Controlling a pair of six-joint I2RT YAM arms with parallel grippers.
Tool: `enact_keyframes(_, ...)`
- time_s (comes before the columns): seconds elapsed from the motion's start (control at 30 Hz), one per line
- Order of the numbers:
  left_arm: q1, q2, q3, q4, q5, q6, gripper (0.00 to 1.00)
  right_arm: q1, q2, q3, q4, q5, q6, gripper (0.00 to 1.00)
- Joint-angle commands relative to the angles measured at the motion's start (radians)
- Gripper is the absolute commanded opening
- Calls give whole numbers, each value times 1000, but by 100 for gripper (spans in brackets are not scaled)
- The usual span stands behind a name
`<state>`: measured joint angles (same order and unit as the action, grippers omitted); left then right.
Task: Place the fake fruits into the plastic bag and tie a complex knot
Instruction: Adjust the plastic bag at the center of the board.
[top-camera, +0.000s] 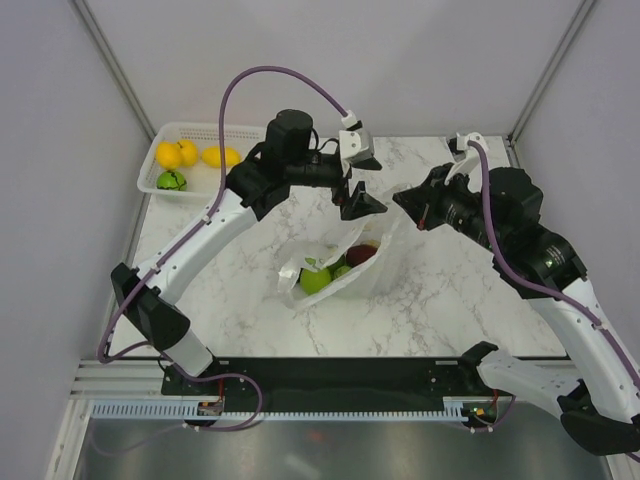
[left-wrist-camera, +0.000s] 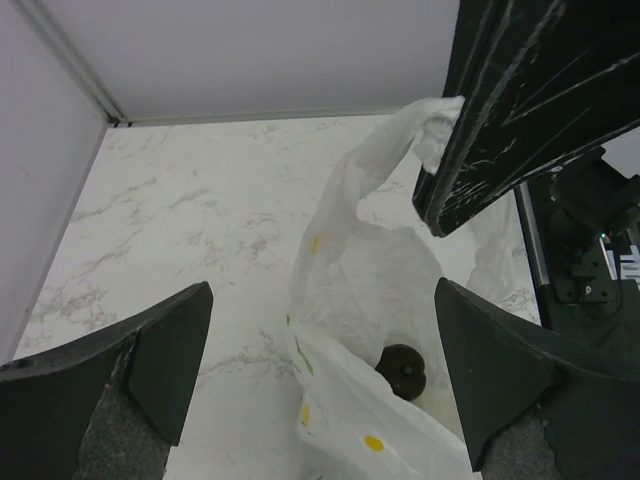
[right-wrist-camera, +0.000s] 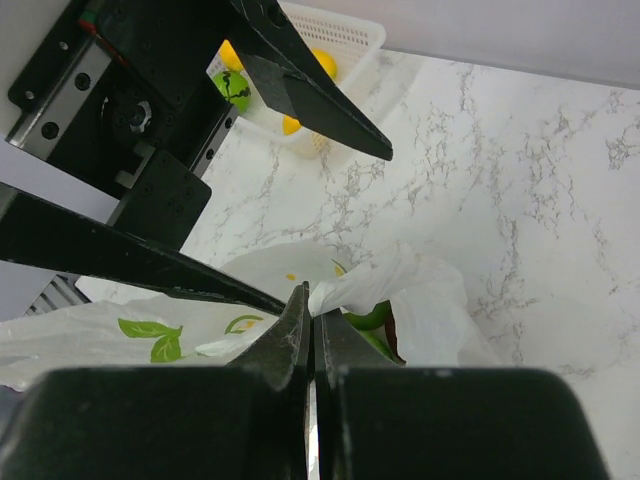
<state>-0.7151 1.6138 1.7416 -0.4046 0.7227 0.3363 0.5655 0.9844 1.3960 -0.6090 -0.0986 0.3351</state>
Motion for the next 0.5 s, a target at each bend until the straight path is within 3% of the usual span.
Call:
enact_keyframes(0.0, -3, 32, 4, 110, 168, 7, 100, -1, -18, -12, 29, 19, -21, 0)
enact_keyframes(0.33, -30, 58, -39, 158, 339, -52, 99, -1, -20, -6, 32, -32, -80, 0)
enact_keyframes(0.47, -64, 51, -77, 159, 311, -43, 99, -1, -18, -3, 38, -44, -84, 0)
